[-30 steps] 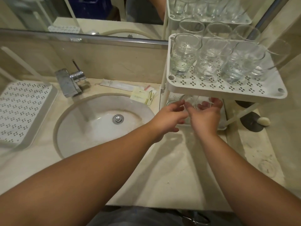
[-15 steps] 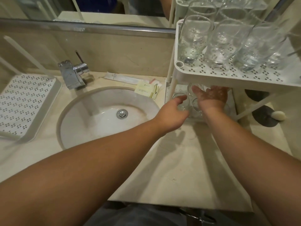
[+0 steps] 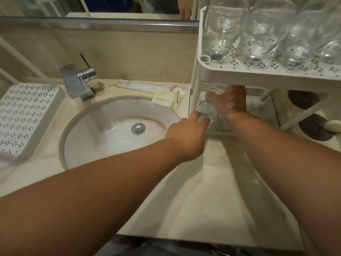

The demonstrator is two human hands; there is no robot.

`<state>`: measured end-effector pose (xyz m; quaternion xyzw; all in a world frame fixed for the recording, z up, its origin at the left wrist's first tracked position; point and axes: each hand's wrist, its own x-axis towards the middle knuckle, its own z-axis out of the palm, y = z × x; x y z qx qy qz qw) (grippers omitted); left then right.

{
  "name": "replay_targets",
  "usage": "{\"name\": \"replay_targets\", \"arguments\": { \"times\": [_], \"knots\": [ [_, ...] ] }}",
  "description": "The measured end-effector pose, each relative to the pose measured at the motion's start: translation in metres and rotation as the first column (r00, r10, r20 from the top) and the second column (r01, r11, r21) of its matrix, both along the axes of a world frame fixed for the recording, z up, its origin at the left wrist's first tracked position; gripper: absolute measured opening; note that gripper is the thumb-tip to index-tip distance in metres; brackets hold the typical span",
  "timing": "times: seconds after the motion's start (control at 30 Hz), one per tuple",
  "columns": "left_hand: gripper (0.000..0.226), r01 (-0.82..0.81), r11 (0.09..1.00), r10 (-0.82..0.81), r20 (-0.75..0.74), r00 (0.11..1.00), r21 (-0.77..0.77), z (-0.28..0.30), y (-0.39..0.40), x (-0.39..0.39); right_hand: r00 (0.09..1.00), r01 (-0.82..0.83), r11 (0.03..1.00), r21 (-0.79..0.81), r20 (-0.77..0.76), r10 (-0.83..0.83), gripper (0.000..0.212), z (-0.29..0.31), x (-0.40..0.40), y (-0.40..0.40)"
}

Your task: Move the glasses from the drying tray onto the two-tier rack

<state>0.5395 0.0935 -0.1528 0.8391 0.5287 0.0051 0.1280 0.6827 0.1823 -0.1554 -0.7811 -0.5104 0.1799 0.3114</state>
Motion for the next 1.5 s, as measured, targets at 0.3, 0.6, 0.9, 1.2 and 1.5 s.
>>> {"name": "replay_targets", "arguments": {
  "times": [0.3,0.6,0.9,1.2,1.5],
  "knots": [
    [0.087,0.085,0.995,-0.074,-0.201,0.977,0.045,-0.018,-0.012,-0.007,0.995,0.013,0.989,-0.146,0.100,0.002,0.050,0.002,-0.010,0.016],
    [0.090,0.048,0.999,-0.047,-0.167,0.985,0.006,-0.024,-0.014,-0.008,0.984,-0.061,0.979,-0.193,0.150,0.091,0.068,0.006,-0.012,0.022],
    [0.086,0.040,0.999,-0.043,-0.156,0.987,-0.018,-0.021,-0.011,-0.010,0.970,-0.001,0.945,-0.328,0.229,0.080,0.076,0.002,-0.014,0.031],
    [0.084,0.042,0.999,-0.044,-0.131,0.990,-0.017,-0.021,-0.010,-0.013,0.980,0.043,0.937,-0.348,0.198,0.028,0.066,0.002,-0.017,0.028],
    [0.082,0.056,0.998,-0.056,-0.113,0.992,-0.005,-0.020,-0.009,-0.014,0.990,0.003,0.950,-0.312,0.133,0.041,0.079,0.003,-0.017,0.022]
  ]
}}
